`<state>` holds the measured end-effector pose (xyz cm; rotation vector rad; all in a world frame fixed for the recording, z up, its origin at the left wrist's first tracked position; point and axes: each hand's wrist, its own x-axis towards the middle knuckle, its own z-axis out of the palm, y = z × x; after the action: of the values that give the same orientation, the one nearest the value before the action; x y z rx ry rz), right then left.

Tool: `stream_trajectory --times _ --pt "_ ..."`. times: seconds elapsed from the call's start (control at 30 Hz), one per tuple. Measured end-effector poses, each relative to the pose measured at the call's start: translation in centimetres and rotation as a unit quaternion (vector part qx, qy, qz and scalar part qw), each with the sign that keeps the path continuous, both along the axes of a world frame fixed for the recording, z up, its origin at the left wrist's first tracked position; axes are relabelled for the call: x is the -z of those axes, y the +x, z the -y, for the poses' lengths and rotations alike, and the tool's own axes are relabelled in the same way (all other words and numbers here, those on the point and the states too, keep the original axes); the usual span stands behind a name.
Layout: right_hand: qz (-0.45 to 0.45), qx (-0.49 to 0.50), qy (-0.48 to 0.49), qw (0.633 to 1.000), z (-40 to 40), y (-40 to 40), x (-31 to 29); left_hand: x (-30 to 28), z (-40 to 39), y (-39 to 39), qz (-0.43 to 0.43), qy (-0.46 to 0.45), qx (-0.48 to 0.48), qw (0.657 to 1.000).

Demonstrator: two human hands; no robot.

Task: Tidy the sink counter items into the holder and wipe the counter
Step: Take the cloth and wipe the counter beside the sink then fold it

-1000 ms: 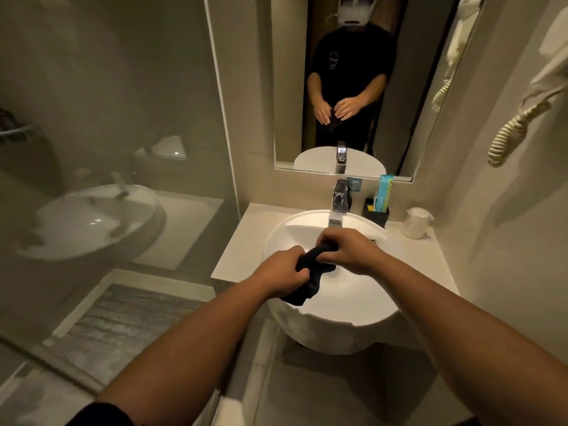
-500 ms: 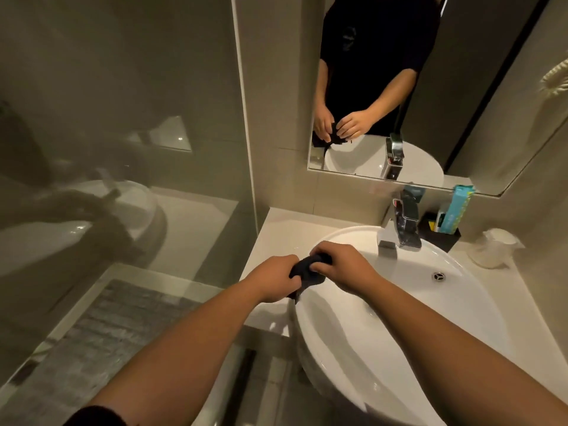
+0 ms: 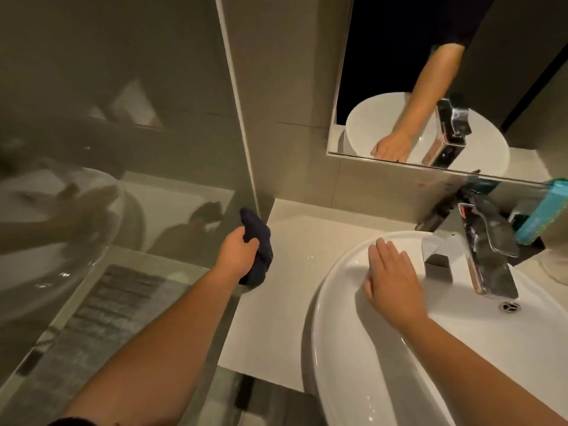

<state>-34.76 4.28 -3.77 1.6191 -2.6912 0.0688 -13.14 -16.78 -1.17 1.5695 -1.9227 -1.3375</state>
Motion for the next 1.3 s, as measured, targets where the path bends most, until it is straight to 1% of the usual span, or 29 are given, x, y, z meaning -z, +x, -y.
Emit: stream_trajectory --times 0.07,0.13,0.23,0.27,0.3,0.33,0.4,0.43,0.47,0.5,0.63,0.73,0.8,0.9,1.1,1.23,1.3 --pt "-0.009 -0.002 -0.007 1.000 -0.1 -0.1 1.0 0.4 1.5 -1.7 0.015 -0.036 -0.053 0.998" --pt "-0.014 -0.002 -0.010 1.000 0.0 -0.2 1.6 0.8 3.3 -3.6 0.026 -0.098 -0.081 0.992" --pt "-0.021 -0.003 -0.034 0.999 0.3 -0.4 2.5 1.5 6.1 -6.3 0.044 -0.229 -0.056 0.971" --pt "-0.026 -0.003 -0.042 0.999 0.3 -0.5 2.8 2.0 6.9 -7.2 0.058 -0.275 -0.022 0.959" --pt "-0.032 -0.002 -0.052 0.998 0.4 -0.6 3.1 2.8 7.5 -7.9 0.082 -0.314 0.041 0.945" --pt "-0.038 -0.001 -0.064 0.997 0.4 -0.6 3.5 3.7 7.9 -8.6 0.119 -0.337 0.131 0.925" --pt "-0.048 -0.001 -0.095 0.994 0.5 -0.8 4.1 6.0 8.3 -9.5 0.200 -0.333 0.330 0.860" --pt "-0.053 -0.003 -0.106 0.993 0.6 -0.8 4.5 7.0 8.5 -9.7 0.227 -0.315 0.395 0.833" --pt "-0.055 -0.005 -0.112 0.992 0.6 -0.9 4.8 7.6 8.9 -9.8 0.238 -0.300 0.427 0.819" --pt "-0.057 -0.005 -0.115 0.992 0.6 -0.9 5.1 8.0 9.3 -9.8 0.236 -0.291 0.442 0.815" --pt "-0.075 -0.007 -0.122 0.990 0.6 -1.2 5.6 8.4 10.0 -9.3 0.219 -0.299 0.453 0.811" --pt "-0.081 -0.009 -0.130 0.988 0.5 -1.3 5.9 8.7 8.3 -8.3 0.202 -0.311 0.426 0.825" --pt "-0.073 -0.013 -0.126 0.989 0.5 -1.4 6.0 9.0 6.3 -6.3 0.197 -0.317 0.406 0.834" --pt "-0.064 -0.015 -0.106 0.992 0.5 -1.5 5.7 9.1 2.1 -1.8 0.181 -0.309 0.389 0.849" --pt "-0.021 -0.041 -0.060 0.997 0.0 -1.0 3.9 8.3 -9.3 8.4 0.215 -0.279 0.362 0.863" --pt "0.003 -0.039 -0.012 0.999 -0.2 -0.9 2.9 7.4 -16.1 12.9 0.234 -0.263 0.325 0.878" --pt "0.002 -0.041 -0.001 0.999 -0.3 -0.8 2.6 6.9 -18.7 14.0 0.228 -0.244 0.300 0.893"
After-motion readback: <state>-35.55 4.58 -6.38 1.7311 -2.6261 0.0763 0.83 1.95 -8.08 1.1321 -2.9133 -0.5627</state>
